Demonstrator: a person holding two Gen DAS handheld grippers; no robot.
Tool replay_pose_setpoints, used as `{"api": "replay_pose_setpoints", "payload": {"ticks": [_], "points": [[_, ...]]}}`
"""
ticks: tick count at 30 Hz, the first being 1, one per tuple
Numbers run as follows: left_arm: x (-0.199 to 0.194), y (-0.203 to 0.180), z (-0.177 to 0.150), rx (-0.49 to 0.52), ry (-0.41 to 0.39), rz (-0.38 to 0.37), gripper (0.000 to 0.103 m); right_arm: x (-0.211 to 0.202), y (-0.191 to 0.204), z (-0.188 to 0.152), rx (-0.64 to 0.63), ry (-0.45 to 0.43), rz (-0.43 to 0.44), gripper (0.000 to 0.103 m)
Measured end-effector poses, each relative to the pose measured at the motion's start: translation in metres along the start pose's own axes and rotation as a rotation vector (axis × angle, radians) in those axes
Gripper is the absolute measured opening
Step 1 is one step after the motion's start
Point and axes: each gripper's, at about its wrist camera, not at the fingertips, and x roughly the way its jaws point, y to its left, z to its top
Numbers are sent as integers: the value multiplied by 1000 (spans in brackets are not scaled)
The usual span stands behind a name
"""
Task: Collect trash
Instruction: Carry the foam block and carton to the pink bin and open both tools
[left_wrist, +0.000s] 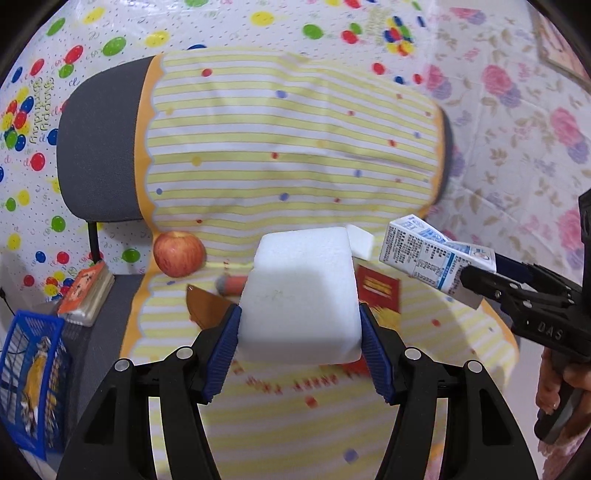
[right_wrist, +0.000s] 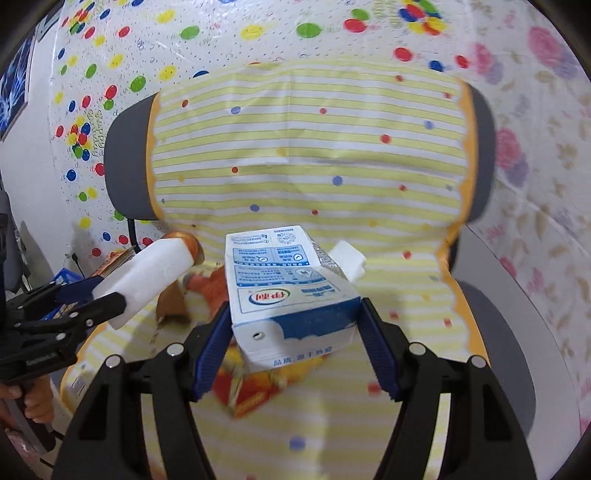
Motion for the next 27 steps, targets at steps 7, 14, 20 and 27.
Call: {"api": "replay_pose_setpoints", "payload": {"ticks": [7, 14, 20, 27], "points": [[-29, -33, -30, 46, -10, -58, 63, -49, -2, -42, 59, -8, -62, 67], [-43, -61, -57, 103, -11, -113, 63, -86, -8, -76, 100, -15, -125, 67], [-59, -86, -75, 139, -9, -169, 63, -124, -17, -100, 137, -25, -194, 67], [-71, -141, -100, 242, 8, -300, 63, -173, -28, -137, 173, -23, -343, 67]]}}
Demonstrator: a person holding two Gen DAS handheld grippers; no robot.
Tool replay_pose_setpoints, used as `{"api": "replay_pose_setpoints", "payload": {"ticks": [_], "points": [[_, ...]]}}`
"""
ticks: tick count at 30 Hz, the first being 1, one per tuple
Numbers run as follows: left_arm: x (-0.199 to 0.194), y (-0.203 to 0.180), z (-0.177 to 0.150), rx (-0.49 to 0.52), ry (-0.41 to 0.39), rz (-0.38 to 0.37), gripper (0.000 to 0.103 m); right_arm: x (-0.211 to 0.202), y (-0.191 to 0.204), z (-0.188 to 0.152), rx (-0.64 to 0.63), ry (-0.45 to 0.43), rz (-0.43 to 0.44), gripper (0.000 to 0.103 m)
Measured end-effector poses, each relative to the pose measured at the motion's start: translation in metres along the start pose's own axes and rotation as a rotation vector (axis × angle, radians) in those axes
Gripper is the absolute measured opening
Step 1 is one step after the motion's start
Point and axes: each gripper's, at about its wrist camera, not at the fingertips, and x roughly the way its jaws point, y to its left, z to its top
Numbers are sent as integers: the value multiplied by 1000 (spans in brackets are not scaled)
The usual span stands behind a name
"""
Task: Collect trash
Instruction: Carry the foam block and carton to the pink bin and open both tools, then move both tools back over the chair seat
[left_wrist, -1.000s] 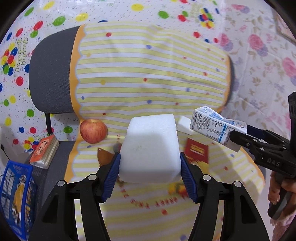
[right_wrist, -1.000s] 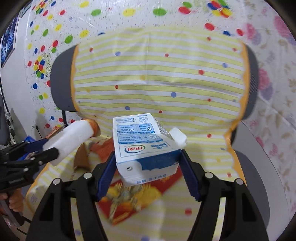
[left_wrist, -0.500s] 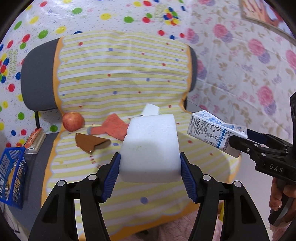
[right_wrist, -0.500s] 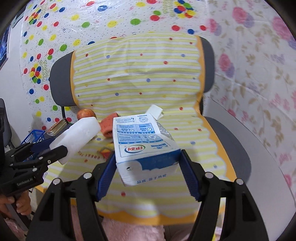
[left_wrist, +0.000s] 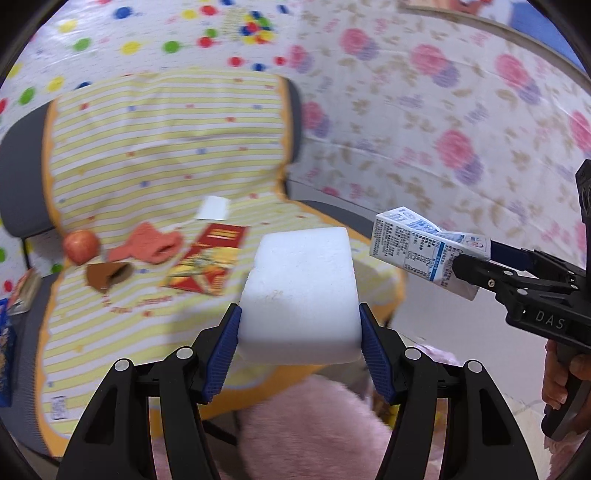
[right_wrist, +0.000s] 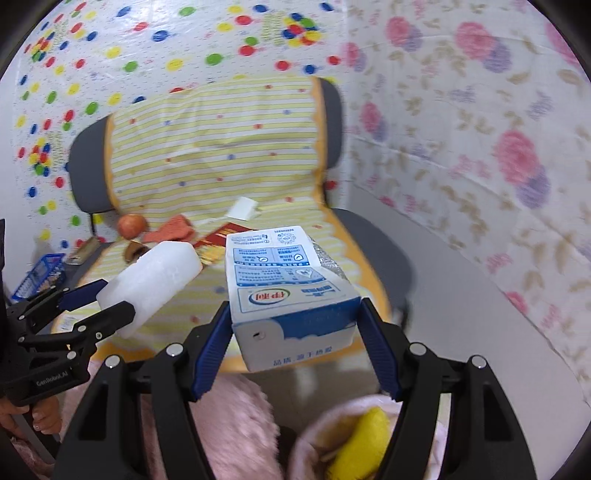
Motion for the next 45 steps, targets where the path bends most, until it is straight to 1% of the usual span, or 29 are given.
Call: {"api": "replay_pose_setpoints", "payload": {"ticks": [4, 6, 11, 16, 18, 19, 20, 21, 22, 25, 28, 31, 35, 42, 45], "points": [[10, -31, -9, 48, 25, -73, 63, -22, -17, -27, -3, 14, -134, 67], [17, -50, -15, 75, 41, -114, 63, -28, -25, -39, 8, 32, -170, 67], [29, -84, -22, 137, 62, -185, 63, -41, -51, -69, 73, 86, -237, 67], [45, -108, -21, 169, 84, -238, 63, -47, -73, -81, 118, 97, -278, 68], [54, -117, -19, 177, 100, -261, 69, -46, -82, -84, 138, 101, -278, 69], [58, -119, -18, 178, 110, -274, 74, -43, -86, -84, 143, 110, -275, 70], [61, -121, -18, 175, 120, -275, 84, -41, -88, -85, 148, 118, -275, 72], [64, -121, -18, 167, 125, -268, 87, -37, -93, -88, 156, 130, -275, 76], [65, -121, -19, 164, 129, -262, 87, -35, -96, -90, 166, 141, -271, 77], [66, -113, -22, 154, 140, -224, 87, -33, -102, -93, 192, 147, -259, 77], [65, -98, -21, 124, 143, -190, 87, -33, -103, -89, 193, 137, -257, 77], [60, -86, -22, 119, 134, -155, 87, -35, -99, -84, 192, 121, -239, 77], [52, -73, -22, 108, 125, -126, 87, -35, -92, -75, 182, 105, -212, 77], [37, -40, -17, 60, 92, -61, 87, -26, -67, -49, 158, 64, -118, 77], [27, -18, -16, 27, 72, 1, 87, -15, -49, -34, 127, 54, -64, 77]]}}
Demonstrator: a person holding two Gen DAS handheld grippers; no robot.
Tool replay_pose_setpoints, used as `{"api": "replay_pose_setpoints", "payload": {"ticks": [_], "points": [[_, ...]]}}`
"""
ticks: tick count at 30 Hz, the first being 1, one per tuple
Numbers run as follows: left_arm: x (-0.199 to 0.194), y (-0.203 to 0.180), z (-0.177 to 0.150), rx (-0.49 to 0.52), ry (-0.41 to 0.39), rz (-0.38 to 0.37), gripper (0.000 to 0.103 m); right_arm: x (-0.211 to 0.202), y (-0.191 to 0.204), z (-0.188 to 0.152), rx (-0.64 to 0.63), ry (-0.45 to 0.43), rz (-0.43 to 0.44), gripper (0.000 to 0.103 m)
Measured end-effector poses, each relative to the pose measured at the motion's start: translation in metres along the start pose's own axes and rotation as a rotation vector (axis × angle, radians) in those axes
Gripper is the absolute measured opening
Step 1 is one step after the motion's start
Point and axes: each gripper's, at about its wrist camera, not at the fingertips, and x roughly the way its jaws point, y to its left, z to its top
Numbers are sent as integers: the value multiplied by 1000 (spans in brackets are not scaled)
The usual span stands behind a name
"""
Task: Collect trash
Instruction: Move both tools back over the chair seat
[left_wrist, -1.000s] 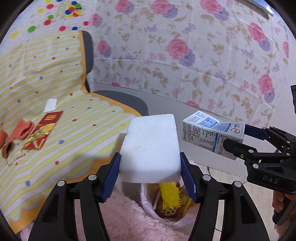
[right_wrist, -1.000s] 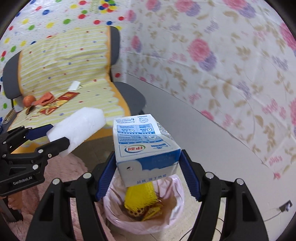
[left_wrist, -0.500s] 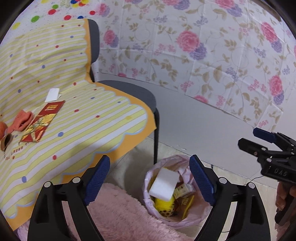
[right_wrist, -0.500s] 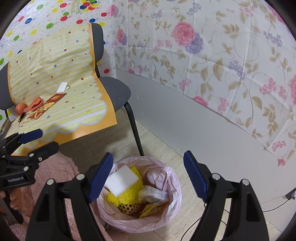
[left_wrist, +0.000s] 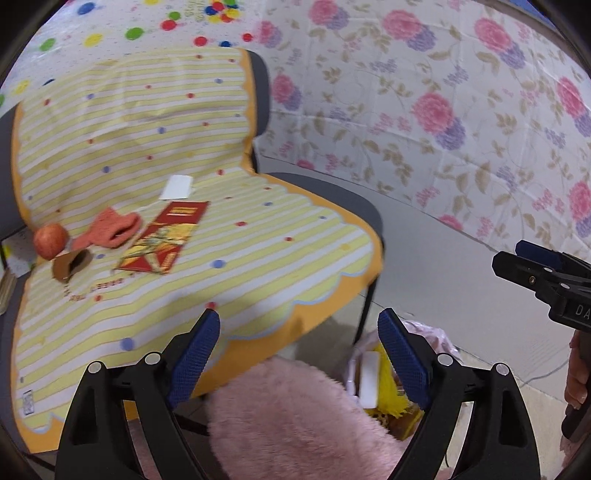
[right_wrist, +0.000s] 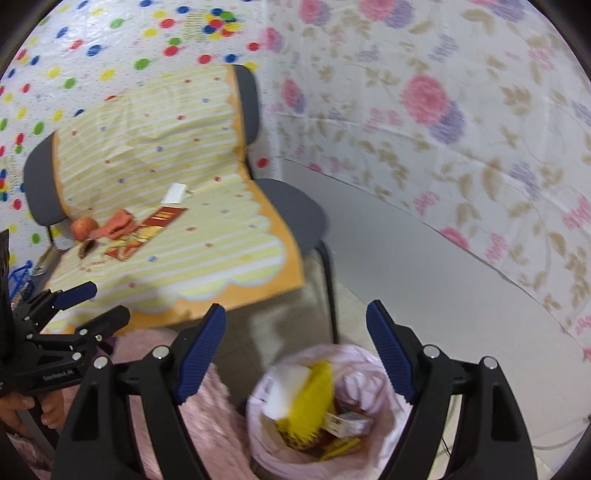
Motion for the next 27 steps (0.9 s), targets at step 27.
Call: {"api": "replay_pose_setpoints", "payload": {"ticks": [27], "points": [[12, 235, 22, -355, 44, 474, 85, 156, 155, 112, -222, 55, 261, 54]]}}
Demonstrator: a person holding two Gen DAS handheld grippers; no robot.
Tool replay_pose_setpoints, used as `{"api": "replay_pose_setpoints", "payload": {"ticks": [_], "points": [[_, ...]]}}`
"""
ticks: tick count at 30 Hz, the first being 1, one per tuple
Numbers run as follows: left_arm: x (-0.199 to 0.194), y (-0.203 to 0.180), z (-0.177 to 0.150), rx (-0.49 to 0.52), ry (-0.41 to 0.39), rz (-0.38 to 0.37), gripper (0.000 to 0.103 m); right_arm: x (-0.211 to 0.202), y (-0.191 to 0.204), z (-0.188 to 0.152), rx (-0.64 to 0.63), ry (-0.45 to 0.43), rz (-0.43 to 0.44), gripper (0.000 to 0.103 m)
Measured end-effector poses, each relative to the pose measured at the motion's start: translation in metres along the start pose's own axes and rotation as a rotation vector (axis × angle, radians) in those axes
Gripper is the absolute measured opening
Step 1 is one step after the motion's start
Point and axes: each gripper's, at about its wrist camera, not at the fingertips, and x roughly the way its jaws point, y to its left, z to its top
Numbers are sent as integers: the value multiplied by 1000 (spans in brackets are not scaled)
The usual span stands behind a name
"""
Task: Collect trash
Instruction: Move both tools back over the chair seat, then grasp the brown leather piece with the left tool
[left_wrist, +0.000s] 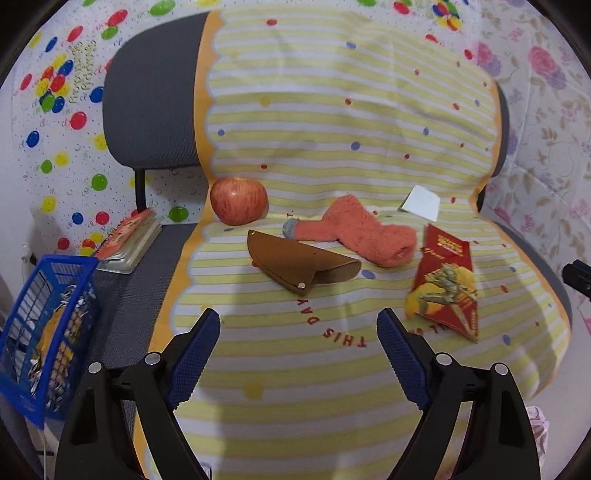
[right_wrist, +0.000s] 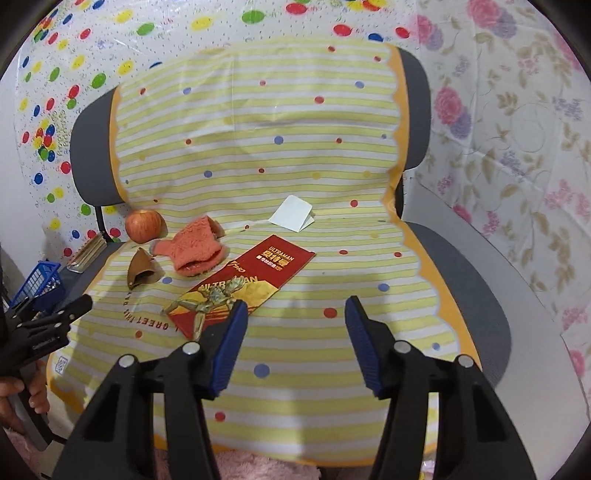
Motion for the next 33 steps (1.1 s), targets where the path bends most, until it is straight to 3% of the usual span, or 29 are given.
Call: {"api": "replay_pose_setpoints", "payload": {"ticks": [5, 17, 22, 30, 33], "points": [[28, -9, 15, -9, 33, -12, 87, 13, -2, 6, 11, 12, 15, 55], [100, -11, 46, -115, 141, 77, 88, 27, -2, 11, -25, 32, 9, 55], [93, 8, 33, -120, 200, 55, 88, 30, 0, 9, -26, 35, 18, 55], [61, 44, 9, -125, 233, 125, 88, 35, 13, 5, -37, 45, 50, 56], [51, 51, 13, -141, 200, 109, 88, 34, 16, 6, -41, 39, 56, 61]]}}
